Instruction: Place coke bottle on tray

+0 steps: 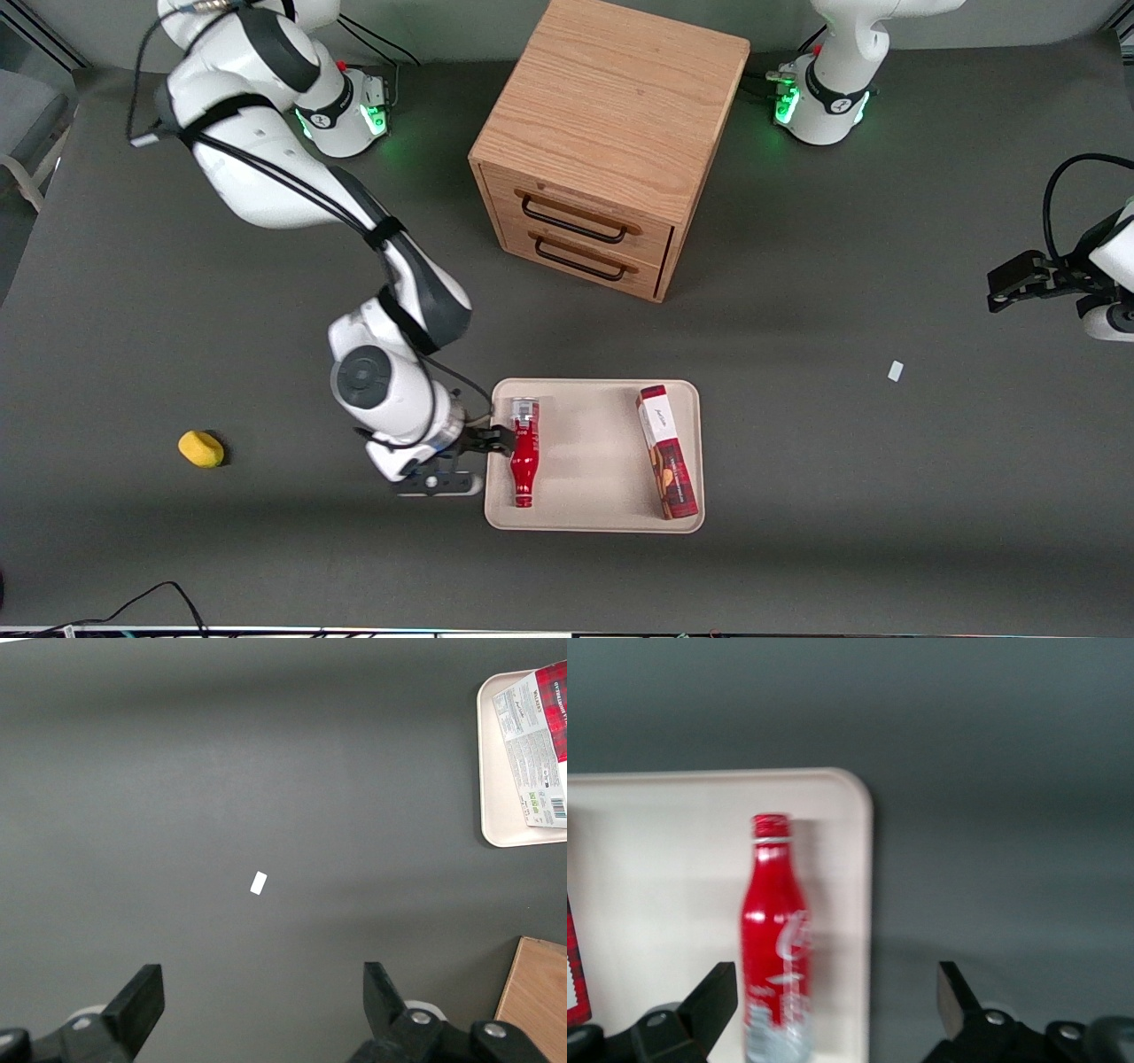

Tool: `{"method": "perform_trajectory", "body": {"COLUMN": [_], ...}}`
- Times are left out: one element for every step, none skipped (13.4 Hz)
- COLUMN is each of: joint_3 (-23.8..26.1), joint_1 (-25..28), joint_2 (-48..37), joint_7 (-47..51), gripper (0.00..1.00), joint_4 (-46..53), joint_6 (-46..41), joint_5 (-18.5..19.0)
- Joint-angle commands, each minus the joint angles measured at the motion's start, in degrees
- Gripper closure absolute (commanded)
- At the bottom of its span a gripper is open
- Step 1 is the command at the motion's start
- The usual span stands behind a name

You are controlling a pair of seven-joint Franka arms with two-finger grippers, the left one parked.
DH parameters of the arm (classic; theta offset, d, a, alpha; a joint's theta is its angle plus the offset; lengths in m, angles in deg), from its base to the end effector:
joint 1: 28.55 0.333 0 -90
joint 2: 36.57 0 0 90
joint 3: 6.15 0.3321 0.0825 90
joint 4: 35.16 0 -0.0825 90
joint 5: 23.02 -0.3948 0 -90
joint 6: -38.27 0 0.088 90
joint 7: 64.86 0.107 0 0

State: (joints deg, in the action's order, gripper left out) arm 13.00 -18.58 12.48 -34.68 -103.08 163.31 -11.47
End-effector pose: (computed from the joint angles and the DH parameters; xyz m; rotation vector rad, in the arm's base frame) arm 0.7361 0.3070 0.3113 -2.9874 0.0734 -0.1908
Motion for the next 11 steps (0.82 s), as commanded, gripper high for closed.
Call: {"method": "perform_trajectory", "body": {"joint_3": [-0.1,-0.8,-2.3,-4.3,-6.0,-9.5,-13.0,-15.3,-16.8,-17.8,-18.7], "joint_1": [-5.7,-6.9,-7.0,-7.0,-7.1,-7.0,-6.6,-6.5,-6.6,-6.6,-6.6], "joint_2": [-16.7,-20.4,-23.8,-26.8,-29.7,-32.5,-35.1,-37.3,-39.5,-41.6,-43.7], "joint_7": [0.6,0.3,-1.1,-3.5,-6.9,-10.6,-15.5,-19.8,-22.0,-22.6,-22.8], "gripper": [0.0,0.0,0.0,0.0,0.0,0.0,0.0,0.0,0.0,0.0,0.0], "joint_4": [-16.3,-19.4,-21.4,-22.5,-22.9,-23.0,-23.6,-24.1,-24.5,-24.9,-25.1], "joint_6": [-1.2,-1.6,-4.3,-7.2,-10.4,-13.0,-15.4,-17.8,-19.9,-22.4,-25.0], "joint_5": [0.2,0.1,0.1,0.0,-2.0,-7.3,-11.6,-13.4,-13.5,-13.5,-13.5]}}
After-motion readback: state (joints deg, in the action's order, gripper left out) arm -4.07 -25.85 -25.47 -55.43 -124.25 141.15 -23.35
